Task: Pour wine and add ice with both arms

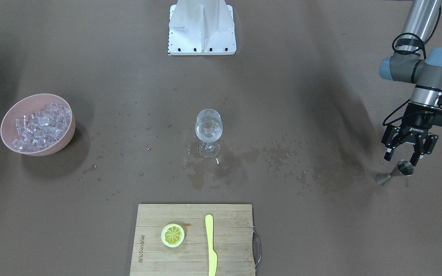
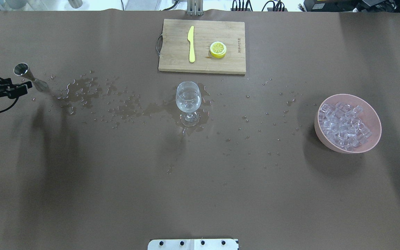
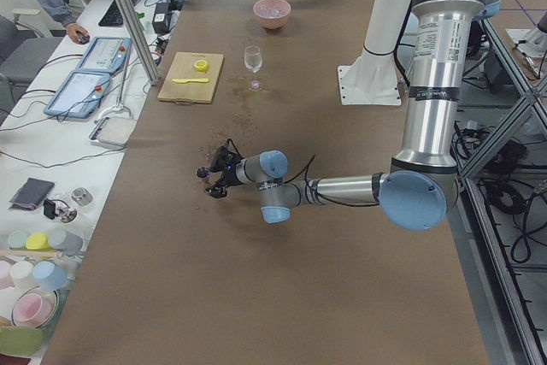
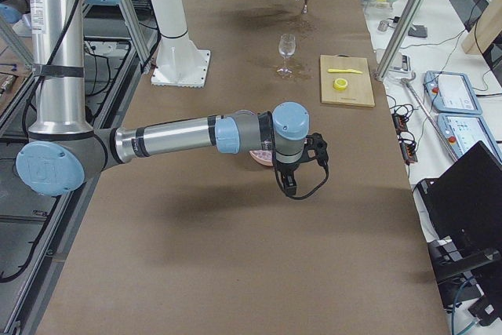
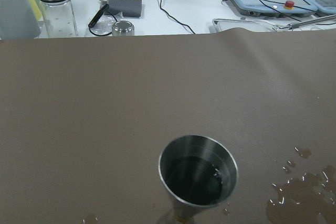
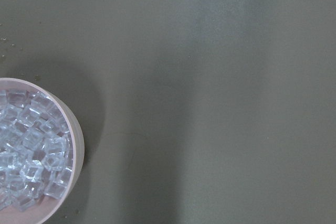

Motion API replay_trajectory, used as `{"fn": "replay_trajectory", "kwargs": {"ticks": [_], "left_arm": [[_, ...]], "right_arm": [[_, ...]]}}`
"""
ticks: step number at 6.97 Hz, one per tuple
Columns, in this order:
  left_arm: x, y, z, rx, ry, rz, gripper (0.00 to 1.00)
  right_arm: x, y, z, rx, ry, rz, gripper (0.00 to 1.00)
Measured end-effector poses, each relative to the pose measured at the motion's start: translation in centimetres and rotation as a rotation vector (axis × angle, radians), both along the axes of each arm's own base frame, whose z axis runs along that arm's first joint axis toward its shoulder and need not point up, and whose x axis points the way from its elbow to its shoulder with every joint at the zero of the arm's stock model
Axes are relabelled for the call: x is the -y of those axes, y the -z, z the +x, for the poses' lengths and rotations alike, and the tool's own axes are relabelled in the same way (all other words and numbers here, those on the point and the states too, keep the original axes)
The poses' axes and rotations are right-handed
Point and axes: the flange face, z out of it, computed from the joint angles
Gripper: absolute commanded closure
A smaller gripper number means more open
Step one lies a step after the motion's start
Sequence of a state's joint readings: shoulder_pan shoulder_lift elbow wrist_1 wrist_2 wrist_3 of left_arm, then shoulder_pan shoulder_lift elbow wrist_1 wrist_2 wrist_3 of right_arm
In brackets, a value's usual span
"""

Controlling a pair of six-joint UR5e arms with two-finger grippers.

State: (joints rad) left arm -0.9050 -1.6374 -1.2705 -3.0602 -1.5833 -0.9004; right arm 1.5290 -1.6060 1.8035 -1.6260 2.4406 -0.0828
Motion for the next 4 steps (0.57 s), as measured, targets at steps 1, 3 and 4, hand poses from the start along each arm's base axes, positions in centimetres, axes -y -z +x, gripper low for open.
{"fn": "replay_trajectory", "kwargs": {"ticks": [1,3,4], "left_arm": [[0.2,-0.2,0.9,0.011,0.020,0.004,0.14],[-0.2,-0.4,3.0,0.035,0.051,0.016,0.15],[-0.3,-0.5,4.1,0.045,0.063,0.023,0.16]], "right_arm": [[0.0,0.0,0.0,0.000,0.001,-0.001,0.00],[0.0,0.0,-0.1,0.000,0.001,0.000,0.00],[0.1,0.0,-0.1,0.000,0.001,0.000,0.00]]}}
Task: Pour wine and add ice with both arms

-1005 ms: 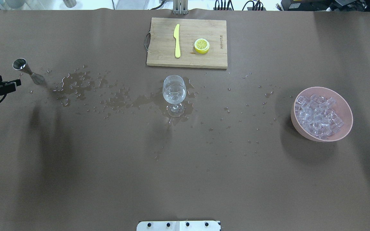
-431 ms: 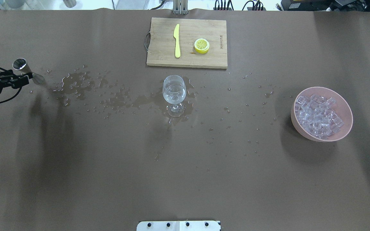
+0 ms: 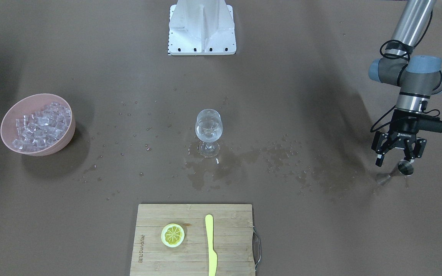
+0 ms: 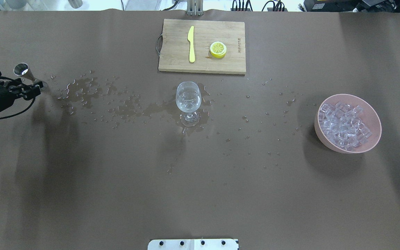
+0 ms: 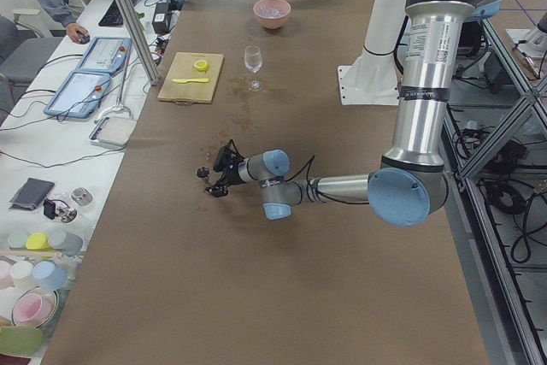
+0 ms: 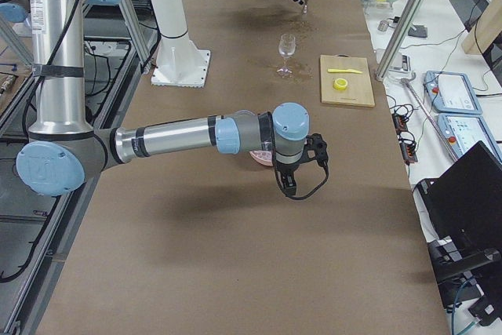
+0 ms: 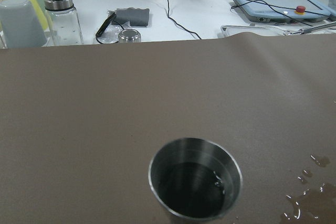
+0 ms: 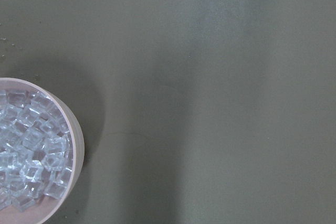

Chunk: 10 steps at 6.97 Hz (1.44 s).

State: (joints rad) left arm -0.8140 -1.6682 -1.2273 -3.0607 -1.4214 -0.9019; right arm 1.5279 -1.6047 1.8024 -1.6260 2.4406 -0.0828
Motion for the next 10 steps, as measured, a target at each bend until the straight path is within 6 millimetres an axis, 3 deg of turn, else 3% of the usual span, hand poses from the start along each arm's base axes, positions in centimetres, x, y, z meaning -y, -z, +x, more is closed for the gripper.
{"fn": "replay_trajectory", "kwargs": {"ticks": [3,5,8,9,10], "left_arm": [[0.7,-0.9,0.9,0.029,0.059,0.002,0.16],[1.1,-0.8,0.9,0.013,0.101,-0.003,0.29],[1.7,-0.1,1.2,-0.029,0.145,-0.012,0.33],[2.0,0.2,1.3,-0.039,0.155,-0.012,0.38],[2.1,0.3,1.4,-0.042,0.158,-0.012,0.57]], "right_arm": [[0.2,0.2,0.0,0.000,0.000,0.004,0.00],[0.3,0.4,0.0,0.000,0.000,0.009,0.00],[0.4,0.4,0.0,0.000,0.001,0.009,0.00],[0.4,0.4,-0.1,0.000,0.001,0.009,0.00],[0.5,0.4,-0.1,0.000,0.001,0.009,0.00]]}}
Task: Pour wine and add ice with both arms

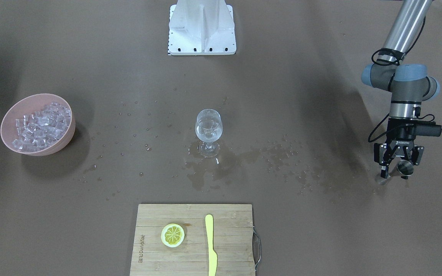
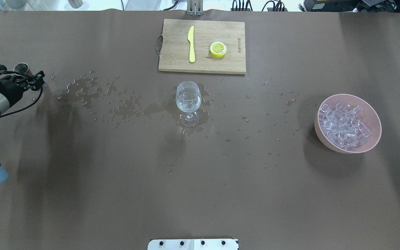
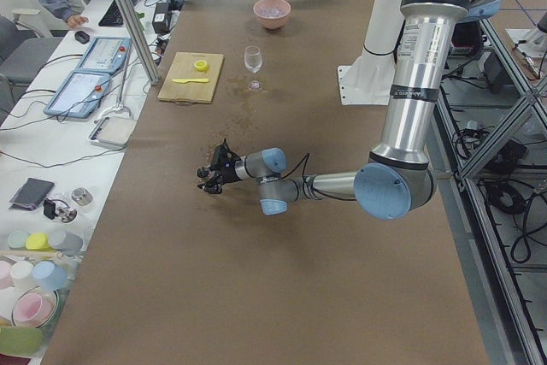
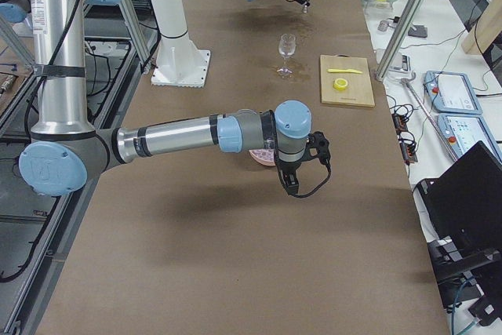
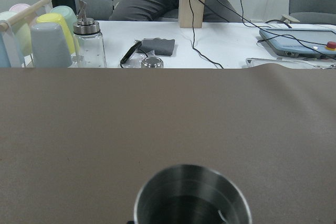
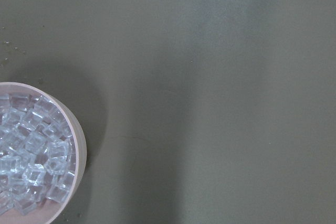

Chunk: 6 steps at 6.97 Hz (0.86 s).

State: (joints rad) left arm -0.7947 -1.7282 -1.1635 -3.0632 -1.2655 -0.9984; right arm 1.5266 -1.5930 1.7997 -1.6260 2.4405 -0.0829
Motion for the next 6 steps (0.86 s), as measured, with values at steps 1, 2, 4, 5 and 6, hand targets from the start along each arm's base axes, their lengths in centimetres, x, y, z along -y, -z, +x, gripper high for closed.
{"fn": "replay_trajectory", "kwargs": {"ticks": [1,2,4,5,6], "left_arm": [[0.0,-0.2,0.0,0.003,0.002,-0.004,0.65],[0.0,-0.7,0.0,0.010,0.002,-0.010,0.66],[-0.1,-1.0,-0.1,0.018,0.000,-0.010,1.00],[-0.1,-0.7,-0.1,0.013,-0.001,-0.005,1.00],[0.0,0.4,0.0,-0.006,-0.002,0.009,1.00]], "right_arm": [[0.0,0.0,0.0,0.000,0.000,0.000,0.00],[0.0,-0.1,0.0,0.000,0.000,-0.001,0.00],[0.0,-0.2,-0.1,0.000,0.001,-0.005,0.00],[0.1,-0.3,-0.1,0.000,0.002,-0.005,0.00],[0.1,-0.2,-0.1,0.000,0.002,-0.005,0.00]]}}
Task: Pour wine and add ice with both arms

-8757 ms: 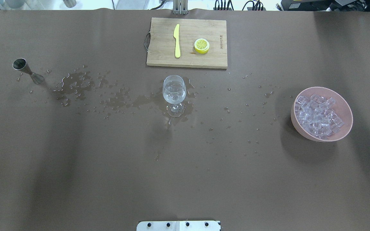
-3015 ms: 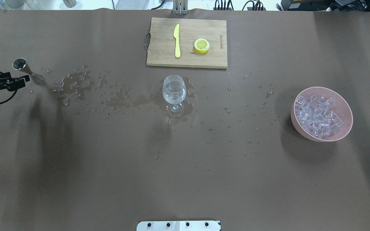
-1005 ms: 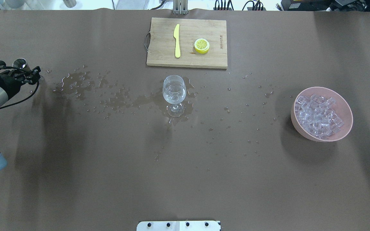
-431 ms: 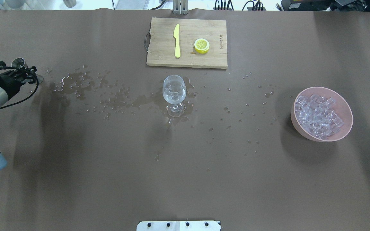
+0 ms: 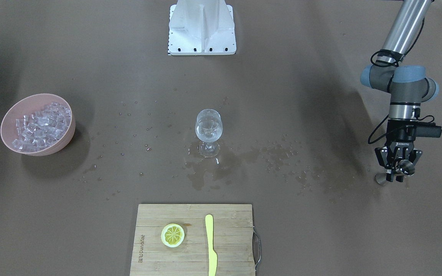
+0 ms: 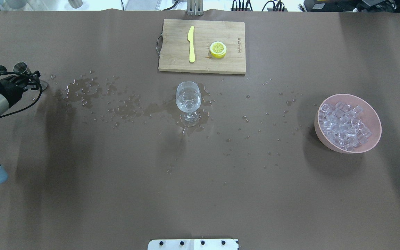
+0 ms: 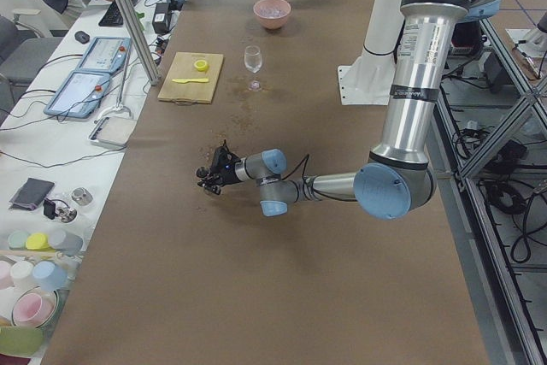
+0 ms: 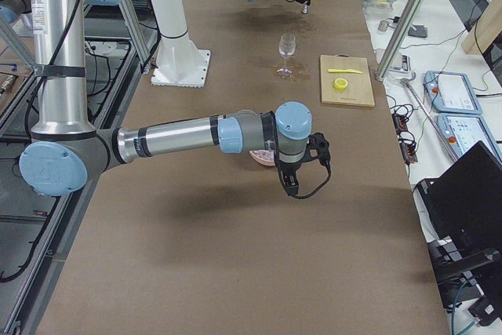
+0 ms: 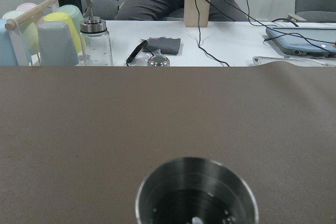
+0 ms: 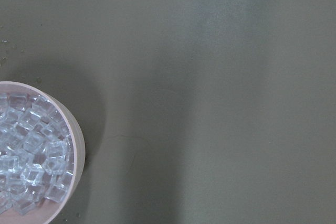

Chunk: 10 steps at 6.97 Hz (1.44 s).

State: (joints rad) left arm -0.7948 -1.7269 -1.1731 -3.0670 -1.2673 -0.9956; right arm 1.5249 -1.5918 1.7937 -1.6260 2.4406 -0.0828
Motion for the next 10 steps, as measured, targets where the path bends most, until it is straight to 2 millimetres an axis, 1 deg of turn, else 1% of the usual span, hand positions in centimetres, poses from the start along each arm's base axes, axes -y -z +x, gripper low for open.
{"fn": "replay_trajectory", "kwargs": {"ticks": [2,3,4,5,6,7,8,9,10], "left_arm": [[0.2,3.5,0.3,-0.042,-0.005,0.041,1.00],[0.4,5.6,0.8,-0.051,-0.010,0.067,1.00],[0.4,8.6,1.7,-0.053,-0.027,0.088,1.00],[0.4,13.5,3.8,-0.047,-0.054,0.097,1.00],[0.2,19.6,6.1,-0.021,-0.087,0.099,1.00],[-0.5,24.9,7.8,0.040,-0.125,0.107,1.00],[-1.3,28.4,9.0,0.108,-0.164,0.132,1.00],[-2.6,30.7,10.7,0.160,-0.183,0.163,1.00],[-4.1,33.2,13.4,0.229,-0.167,0.198,1.00]], "right_arm": [[0.1,0.2,0.0,0.000,0.000,0.004,0.00],[0.2,0.3,0.0,0.000,0.001,0.006,0.00],[0.3,0.4,-0.1,0.000,0.001,0.007,0.00],[0.3,0.4,0.0,0.000,0.001,0.008,0.00],[0.3,0.4,0.0,0.000,0.000,0.008,0.00],[0.4,0.4,0.0,0.000,0.000,0.008,0.00],[0.4,0.4,0.0,0.000,0.000,0.008,0.00],[0.4,0.3,-0.1,0.001,0.001,0.006,0.00],[0.4,0.3,-0.1,0.001,0.001,0.004,0.00]]}}
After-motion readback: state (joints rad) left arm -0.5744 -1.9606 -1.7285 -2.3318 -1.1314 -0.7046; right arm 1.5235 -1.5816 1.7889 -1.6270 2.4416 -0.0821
